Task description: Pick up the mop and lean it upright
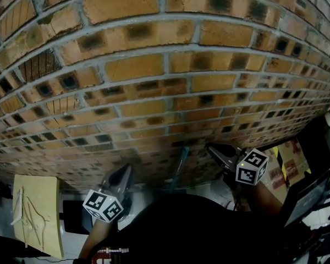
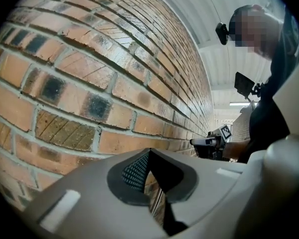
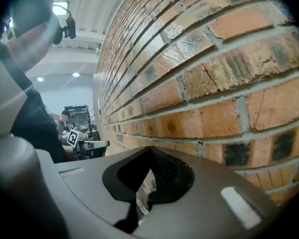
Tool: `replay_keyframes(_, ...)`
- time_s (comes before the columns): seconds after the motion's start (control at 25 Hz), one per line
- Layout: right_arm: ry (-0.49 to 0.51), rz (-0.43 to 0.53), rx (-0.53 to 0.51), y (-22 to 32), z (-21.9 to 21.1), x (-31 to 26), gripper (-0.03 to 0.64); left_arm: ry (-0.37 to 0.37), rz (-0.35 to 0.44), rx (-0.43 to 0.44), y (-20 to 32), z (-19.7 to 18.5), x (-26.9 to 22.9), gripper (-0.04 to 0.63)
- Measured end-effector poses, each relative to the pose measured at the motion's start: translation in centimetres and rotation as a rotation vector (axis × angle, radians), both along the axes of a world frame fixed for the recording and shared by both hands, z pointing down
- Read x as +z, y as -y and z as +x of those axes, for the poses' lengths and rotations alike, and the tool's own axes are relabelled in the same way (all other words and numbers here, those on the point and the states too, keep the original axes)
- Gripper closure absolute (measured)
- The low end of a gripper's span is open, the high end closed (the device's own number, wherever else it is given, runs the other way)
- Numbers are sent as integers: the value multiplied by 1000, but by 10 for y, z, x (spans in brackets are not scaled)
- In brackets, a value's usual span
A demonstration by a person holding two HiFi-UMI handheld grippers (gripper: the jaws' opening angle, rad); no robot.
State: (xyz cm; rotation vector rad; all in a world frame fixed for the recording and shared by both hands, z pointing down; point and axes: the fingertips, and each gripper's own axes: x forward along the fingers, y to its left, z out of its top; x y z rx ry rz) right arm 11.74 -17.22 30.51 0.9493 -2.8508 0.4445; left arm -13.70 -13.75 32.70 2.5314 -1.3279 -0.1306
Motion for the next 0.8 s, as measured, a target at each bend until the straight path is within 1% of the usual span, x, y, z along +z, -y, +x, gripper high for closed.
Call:
replay_keyframes(0.28,-12,4,-15,1,-5,1,606,-1,-13,0,-1,-1,3,594)
replay_keyframes(0.8,-21,4,-27,-1,-7,2,606,1,-26,25,-3,5,5,594)
